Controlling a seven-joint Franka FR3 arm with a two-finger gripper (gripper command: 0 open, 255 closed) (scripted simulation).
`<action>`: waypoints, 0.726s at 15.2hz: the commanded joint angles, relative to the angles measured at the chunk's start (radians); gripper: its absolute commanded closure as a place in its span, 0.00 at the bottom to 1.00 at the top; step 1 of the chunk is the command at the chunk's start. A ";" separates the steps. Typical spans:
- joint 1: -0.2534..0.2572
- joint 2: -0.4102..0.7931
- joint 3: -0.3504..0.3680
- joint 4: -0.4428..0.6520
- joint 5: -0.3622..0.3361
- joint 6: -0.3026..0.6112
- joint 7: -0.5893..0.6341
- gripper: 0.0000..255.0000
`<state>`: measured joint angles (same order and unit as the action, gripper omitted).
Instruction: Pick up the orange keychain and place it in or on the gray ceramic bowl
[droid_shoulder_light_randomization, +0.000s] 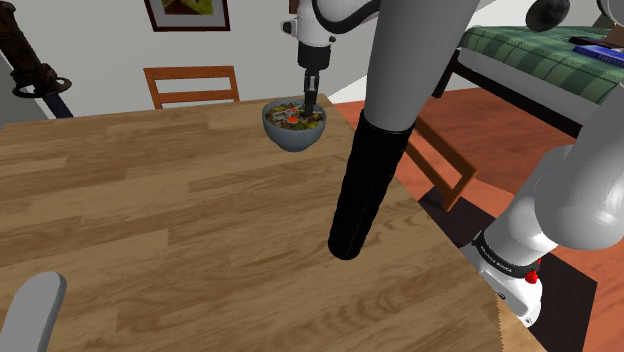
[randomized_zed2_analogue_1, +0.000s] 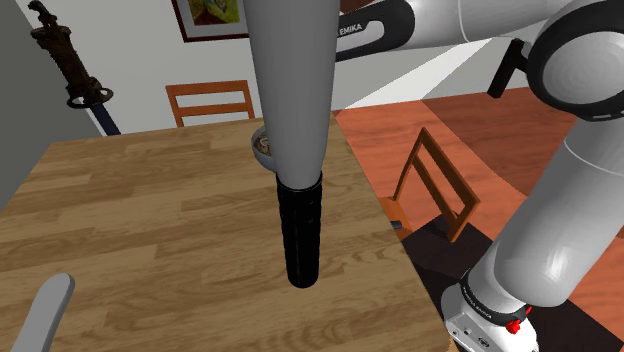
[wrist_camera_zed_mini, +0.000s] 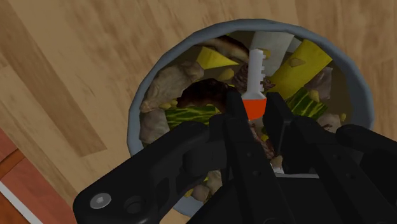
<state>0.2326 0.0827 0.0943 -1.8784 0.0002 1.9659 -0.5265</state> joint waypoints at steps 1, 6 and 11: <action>0.000 0.004 0.000 -0.007 0.000 0.006 0.000 1.00; 0.000 0.004 0.000 -0.007 0.000 0.006 0.000 1.00; 0.000 0.000 0.000 -0.014 0.001 0.009 -0.001 0.00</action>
<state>0.2322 0.0829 0.0941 -1.8915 0.0007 1.9742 -0.5274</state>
